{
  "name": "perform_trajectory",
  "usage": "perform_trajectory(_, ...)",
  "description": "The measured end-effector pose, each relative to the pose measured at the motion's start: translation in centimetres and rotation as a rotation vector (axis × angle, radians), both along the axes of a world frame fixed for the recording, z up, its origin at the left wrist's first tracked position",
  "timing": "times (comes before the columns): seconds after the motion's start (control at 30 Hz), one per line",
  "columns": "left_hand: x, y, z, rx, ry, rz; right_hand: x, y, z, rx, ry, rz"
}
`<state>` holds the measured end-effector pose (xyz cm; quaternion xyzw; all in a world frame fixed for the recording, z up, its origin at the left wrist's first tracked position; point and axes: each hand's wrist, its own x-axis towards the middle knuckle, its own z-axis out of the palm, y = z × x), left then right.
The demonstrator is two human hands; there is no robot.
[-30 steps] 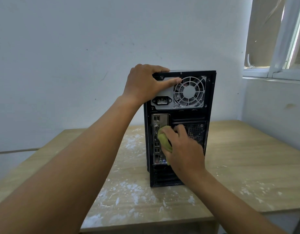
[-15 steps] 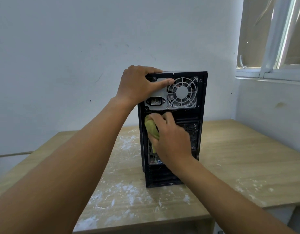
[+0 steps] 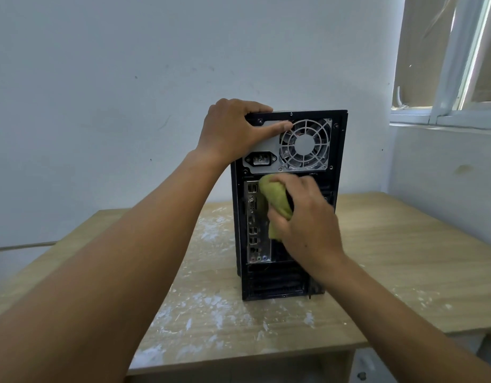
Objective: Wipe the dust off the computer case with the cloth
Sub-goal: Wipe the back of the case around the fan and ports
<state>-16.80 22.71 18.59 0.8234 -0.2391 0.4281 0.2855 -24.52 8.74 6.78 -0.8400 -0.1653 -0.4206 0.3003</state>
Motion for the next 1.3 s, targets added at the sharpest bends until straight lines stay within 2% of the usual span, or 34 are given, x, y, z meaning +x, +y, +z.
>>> perform_trajectory(0.17,0.1,0.0,0.0,0.001,-0.016,-0.002,0.0,-0.3,2.1,-0.157,0.035,-0.068)
perform_trajectory(0.23,0.2,0.0,0.0,0.005,-0.015,-0.005,0.2,0.2,1.6,-0.258,-0.023,-0.139)
perform_trajectory(0.4,0.4,0.1,-0.1,0.01,-0.022,-0.014,0.5,0.7,-1.1,-0.34,-0.106,-0.215)
perform_trajectory(0.73,0.4,0.2,-0.2,0.015,-0.037,-0.005,0.1,0.5,-8.4,-0.484,-0.032,-0.211)
perform_trajectory(0.87,0.3,0.1,-0.1,0.021,-0.031,0.008,0.2,0.0,-10.1,-0.448,0.004,-0.169)
perform_trajectory(1.0,0.0,0.1,0.0,0.036,-0.029,0.0,0.1,0.0,-9.6,-0.319,0.048,-0.126)
perform_trajectory(1.17,-0.1,0.0,-0.1,0.039,-0.027,0.018,0.5,-0.1,-4.1,-0.163,-0.026,-0.068)
perform_trajectory(1.3,-0.2,0.0,-0.1,0.041,-0.023,0.015,0.6,0.3,0.8,-0.179,-0.092,-0.134)
